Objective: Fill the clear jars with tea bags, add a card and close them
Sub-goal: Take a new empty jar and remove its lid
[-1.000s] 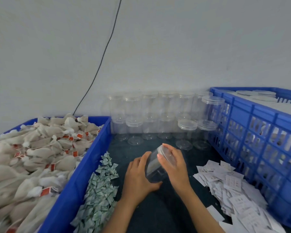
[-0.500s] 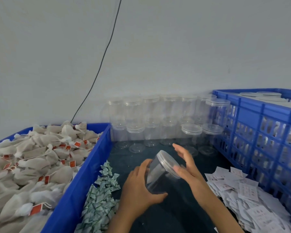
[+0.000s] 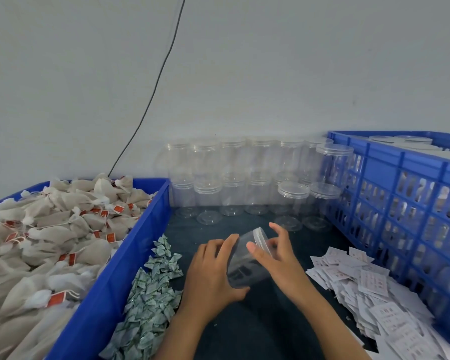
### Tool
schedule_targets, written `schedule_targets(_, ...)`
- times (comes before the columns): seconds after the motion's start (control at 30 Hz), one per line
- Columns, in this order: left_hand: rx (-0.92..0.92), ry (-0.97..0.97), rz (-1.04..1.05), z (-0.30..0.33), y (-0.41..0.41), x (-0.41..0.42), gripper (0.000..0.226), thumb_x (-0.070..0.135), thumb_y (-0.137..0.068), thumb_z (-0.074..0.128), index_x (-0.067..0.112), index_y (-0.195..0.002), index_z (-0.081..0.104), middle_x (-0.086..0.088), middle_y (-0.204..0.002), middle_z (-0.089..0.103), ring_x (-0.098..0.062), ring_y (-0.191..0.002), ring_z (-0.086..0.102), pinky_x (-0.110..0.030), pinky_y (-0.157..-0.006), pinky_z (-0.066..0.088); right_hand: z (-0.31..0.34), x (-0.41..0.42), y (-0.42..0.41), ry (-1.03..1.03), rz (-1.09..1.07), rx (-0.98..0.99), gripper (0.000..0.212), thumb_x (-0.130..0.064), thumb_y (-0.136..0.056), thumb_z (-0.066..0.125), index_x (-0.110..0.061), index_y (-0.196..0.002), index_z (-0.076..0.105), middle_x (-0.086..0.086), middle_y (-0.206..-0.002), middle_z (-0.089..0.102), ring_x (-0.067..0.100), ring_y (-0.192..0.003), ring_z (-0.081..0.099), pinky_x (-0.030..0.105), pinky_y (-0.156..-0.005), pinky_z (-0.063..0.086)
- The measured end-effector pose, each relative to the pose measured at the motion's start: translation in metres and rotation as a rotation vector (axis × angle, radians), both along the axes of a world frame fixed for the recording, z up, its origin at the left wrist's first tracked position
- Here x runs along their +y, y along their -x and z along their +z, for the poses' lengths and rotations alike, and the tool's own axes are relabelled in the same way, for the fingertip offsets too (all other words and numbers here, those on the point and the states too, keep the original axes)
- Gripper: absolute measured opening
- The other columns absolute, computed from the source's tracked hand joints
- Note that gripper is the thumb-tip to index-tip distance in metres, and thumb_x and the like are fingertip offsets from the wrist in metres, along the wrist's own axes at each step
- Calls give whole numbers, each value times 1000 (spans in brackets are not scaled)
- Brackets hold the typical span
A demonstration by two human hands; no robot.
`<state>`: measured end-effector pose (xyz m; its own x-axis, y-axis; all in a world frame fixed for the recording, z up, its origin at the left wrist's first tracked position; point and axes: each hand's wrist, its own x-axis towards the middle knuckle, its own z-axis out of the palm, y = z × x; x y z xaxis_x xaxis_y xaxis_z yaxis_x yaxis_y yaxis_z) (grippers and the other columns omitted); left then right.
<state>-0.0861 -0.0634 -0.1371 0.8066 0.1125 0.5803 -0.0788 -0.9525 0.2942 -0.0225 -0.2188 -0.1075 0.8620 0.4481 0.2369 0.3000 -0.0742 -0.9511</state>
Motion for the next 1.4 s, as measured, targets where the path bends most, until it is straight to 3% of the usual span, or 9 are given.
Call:
schedule_targets(0.1, 49, 41, -30, 3, 0, 3, 98, 54, -59, 75, 36, -145, 31, 15, -128, 45, -7, -114, 42, -20, -95, 38, 4, -11, -5, -43, 83, 3, 76, -35, -73, 82, -47, -134, 38, -6, -123, 49, 3, -111, 55, 24, -87, 51)
schedule_targets(0.2, 124, 236, -109, 5, 2, 6, 102, 54, -53, 83, 46, -140, 31, 25, -125, 47, -1, -113, 44, -21, -96, 40, 8, -19, -7, -75, 228, -40, 79, -26, -64, 83, -44, -132, 48, -7, -130, 48, 7, -125, 48, 31, -100, 49)
schedule_targets(0.37, 262, 543, -275, 8, 8, 11, 98, 48, -48, 92, 54, -130, 38, 22, -119, 60, 8, -108, 57, -14, -91, 48, 15, -28, -9, -44, 358, -158, 82, -29, -62, 86, -43, -133, 49, -18, -138, 48, 0, -135, 38, 21, -104, 40)
schedule_targets(0.53, 484, 783, -481, 19, 14, 16, 80, 36, -55, 88, 34, -127, 53, 11, -119, 66, -7, -109, 63, -29, -97, 50, 14, -37, -13, -52, 447, -139, 85, -25, -64, 85, -35, -139, 46, -2, -138, 49, 14, -135, 42, 39, -113, 35)
schedule_targets(0.73, 674, 1029, -638, 24, 20, 17, 80, 38, -65, 75, 8, -133, 46, -19, -111, 68, -28, -90, 66, -35, -83, 53, 15, -37, -11, -104, 528, -23, 88, -37, -63, 87, -26, -140, 46, 8, -138, 49, 24, -133, 44, 36, -104, 43)
schedule_targets(0.9, 778, 1134, -726, 22, 17, 18, 93, 54, -60, 83, 6, -132, 46, -20, -109, 66, -28, -83, 67, -35, -77, 55, 11, -36, -12, -187, 578, 20, 89, -36, -63, 88, -20, -140, 46, 15, -139, 46, 32, -133, 42, 52, -113, 32)
schedule_targets(1.1, 799, 1202, -777, 17, 14, 20, 86, 52, -62, 81, 6, -127, 50, -21, -107, 65, -26, -81, 68, -33, -74, 56, 10, -36, -11, -181, 580, 39, 86, -36, -63, 88, -22, -138, 48, 10, -141, 47, 29, -133, 43, 46, -112, 37)
schedule_targets(1.23, 543, 1089, -549, 16, 13, 15, 85, 44, -60, 79, 12, -131, 46, -6, -109, 71, -21, -90, 68, -32, -81, 56, 15, -37, -11, -60, 452, -35, 83, -45, -69, 79, -36, -142, 40, -6, -144, 46, 9, -137, 38, 38, -110, 38)
schedule_targets(1.4, 168, 381, -153, 18, 15, 12, 87, 72, -53, 75, 59, -126, 30, 33, -115, 53, 11, -101, 55, -18, -86, 50, 11, -17, -1, 1, 76, -19, 70, -62, -73, 68, -42, -134, 40, -9, -133, 47, -5, -115, 49, 15, -85, 43)
